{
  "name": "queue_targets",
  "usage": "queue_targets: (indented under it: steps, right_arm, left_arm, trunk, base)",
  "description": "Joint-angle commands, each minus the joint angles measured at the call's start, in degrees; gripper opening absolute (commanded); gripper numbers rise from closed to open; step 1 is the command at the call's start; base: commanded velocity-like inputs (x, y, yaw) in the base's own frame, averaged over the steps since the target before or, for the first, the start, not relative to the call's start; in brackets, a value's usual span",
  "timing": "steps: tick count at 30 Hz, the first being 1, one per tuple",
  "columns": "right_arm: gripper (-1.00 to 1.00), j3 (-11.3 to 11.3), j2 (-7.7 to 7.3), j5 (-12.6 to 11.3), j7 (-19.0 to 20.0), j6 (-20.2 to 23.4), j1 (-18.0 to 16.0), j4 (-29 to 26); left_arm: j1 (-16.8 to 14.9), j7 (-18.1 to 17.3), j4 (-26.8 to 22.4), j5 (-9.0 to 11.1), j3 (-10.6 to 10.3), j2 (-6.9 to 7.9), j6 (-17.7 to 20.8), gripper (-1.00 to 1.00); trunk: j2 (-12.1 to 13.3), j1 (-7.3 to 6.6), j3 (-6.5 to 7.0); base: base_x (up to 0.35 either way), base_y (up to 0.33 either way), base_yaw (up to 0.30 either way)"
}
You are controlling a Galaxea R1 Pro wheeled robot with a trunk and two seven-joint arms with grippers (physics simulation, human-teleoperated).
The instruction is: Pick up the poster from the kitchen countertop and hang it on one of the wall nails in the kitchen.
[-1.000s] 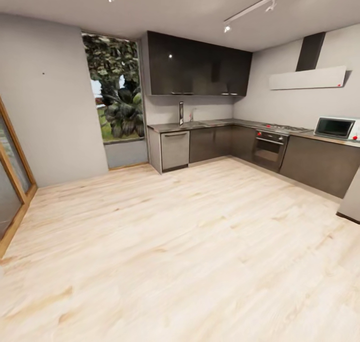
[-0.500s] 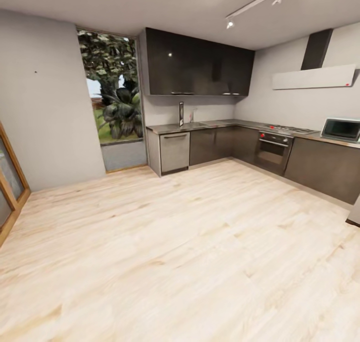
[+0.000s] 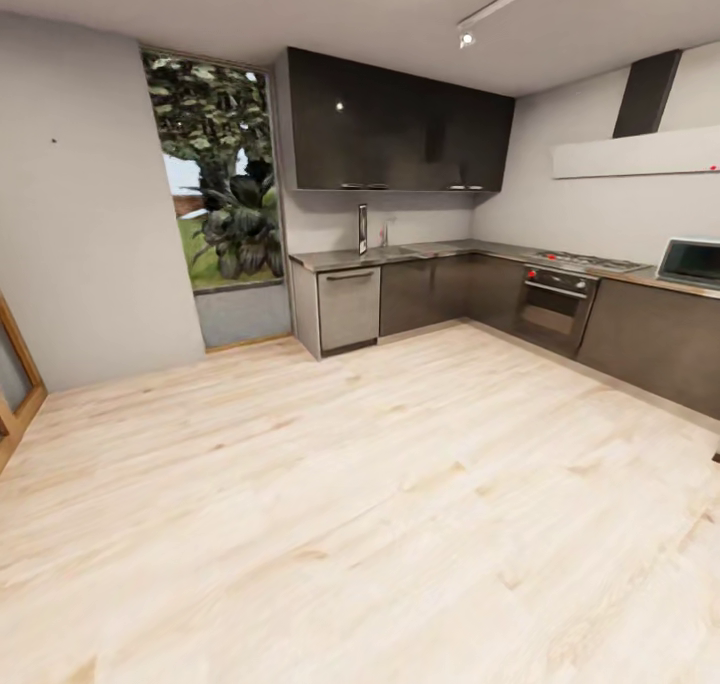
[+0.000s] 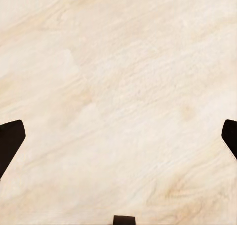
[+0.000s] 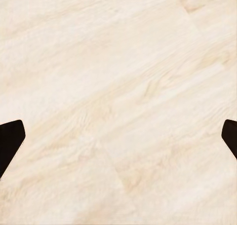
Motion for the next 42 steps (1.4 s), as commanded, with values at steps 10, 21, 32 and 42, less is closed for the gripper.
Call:
queue_targets:
  steps: [10, 21, 32, 42]
  right_arm:
    - [1.0, 0.06, -0.01, 0.06, -0.02, -0.17, -0.03, 0.04]
    - [1.0, 0.06, -0.01, 0.06, -0.03, -0.17, -0.03, 0.04]
    - [1.0, 0.06, -0.01, 0.06, -0.03, -0.17, -0.03, 0.04]
    - [1.0, 0.06, -0.01, 0.06, -0.03, -0.17, -0.03, 0.04]
  left_arm:
    - [0.01, 0.01, -0.05, -0.01, 0.04, -0.02, -0.1, 1.0]
    - [0.01, 0.01, -0.05, -0.01, 0.04, -0.02, -0.1, 1.0]
    - [0.01, 0.07, -0.04, -0.01, 0.04, -0.02, -0.1, 1.0]
    - [0.01, 0.09, -0.04, -0.01, 0.04, -0.02, -0.1, 1.0]
  trunk:
    - [-0.02, 0.04, -0.05]
    - [-0.02, 0.04, -0.05]
    - [-0.02, 0.04, -0.05]
    - [-0.02, 0.04, -0.05]
  base:
    - [0.338, 0.0, 0.0]
    - [0.338, 0.0, 0.0]
    - [0.338, 0.0, 0.0]
    - [0.338, 0.0, 0.0]
